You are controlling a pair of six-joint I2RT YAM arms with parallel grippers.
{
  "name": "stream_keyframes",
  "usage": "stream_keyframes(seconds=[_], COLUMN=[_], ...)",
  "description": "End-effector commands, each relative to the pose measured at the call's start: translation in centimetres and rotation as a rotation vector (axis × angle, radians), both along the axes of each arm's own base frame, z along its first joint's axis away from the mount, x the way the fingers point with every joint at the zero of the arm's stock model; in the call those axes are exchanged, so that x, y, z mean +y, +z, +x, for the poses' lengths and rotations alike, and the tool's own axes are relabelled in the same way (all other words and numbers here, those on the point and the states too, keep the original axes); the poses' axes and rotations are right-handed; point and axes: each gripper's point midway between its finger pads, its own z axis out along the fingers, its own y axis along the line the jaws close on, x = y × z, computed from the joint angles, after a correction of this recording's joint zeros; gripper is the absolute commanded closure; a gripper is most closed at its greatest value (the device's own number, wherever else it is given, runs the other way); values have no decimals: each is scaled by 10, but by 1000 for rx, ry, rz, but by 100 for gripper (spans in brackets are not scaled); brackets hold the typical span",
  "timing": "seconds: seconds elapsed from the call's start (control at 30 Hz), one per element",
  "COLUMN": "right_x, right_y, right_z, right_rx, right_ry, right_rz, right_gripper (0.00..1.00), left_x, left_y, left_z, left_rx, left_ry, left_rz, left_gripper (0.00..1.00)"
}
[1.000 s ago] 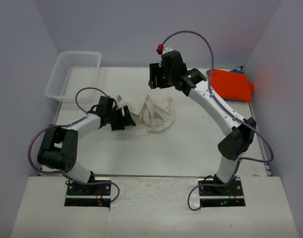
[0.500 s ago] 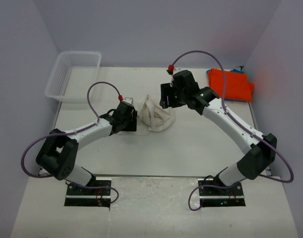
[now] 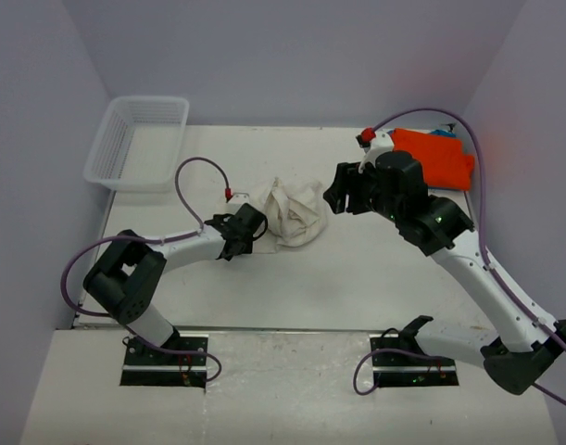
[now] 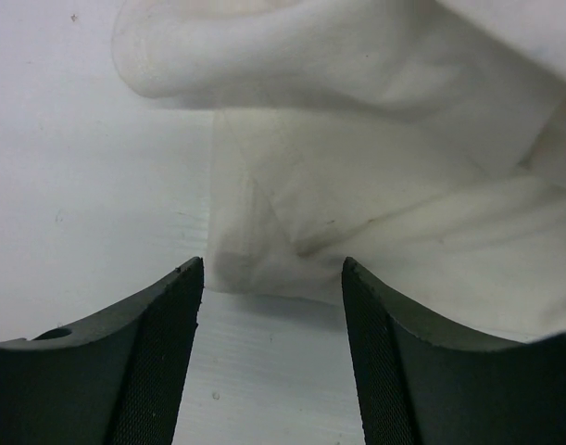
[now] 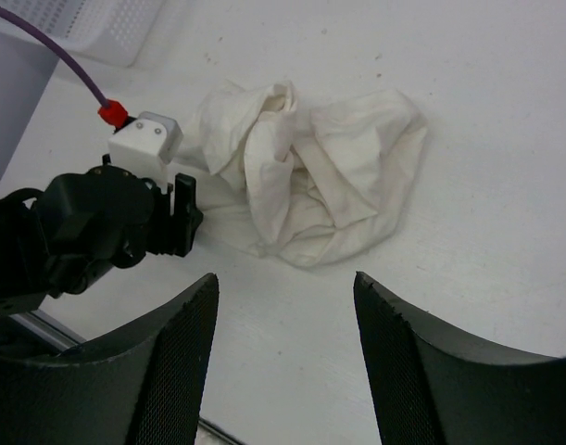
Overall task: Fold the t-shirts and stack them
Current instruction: Flatten out the tshirt
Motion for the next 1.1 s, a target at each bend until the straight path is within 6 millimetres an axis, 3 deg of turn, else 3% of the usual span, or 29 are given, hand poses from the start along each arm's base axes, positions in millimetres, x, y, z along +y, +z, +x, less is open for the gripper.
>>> stream_keyframes(seconds=[0.0, 0.2, 0.33, 0.6, 0.97, 1.07], right_x=[-4, -5, -5, -7, -5, -3], right_y=[-20, -8, -7, -5, -16, -21], right_z=[1, -2, -2, -6, -7, -7], right_rx=[35, 13, 16, 11, 37, 51], right_ry=[-23, -19, -15, -16, -9, -2], right_rz=[-27, -5, -7, 3, -10, -11], right_gripper=[39, 38, 38, 38, 38, 38], left_x=[6, -4, -13, -27, -29, -27], left_y=[20, 13, 7, 1, 1, 4], left_z=[11, 15, 16, 26, 33, 33], left_rx=[-100, -74, -57, -53, -67, -75], left_ry=[67, 31, 4, -41, -48, -45], left_rz=[-1, -22, -40, -62, -68, -61], left_gripper=[37, 39, 50, 49, 50, 57])
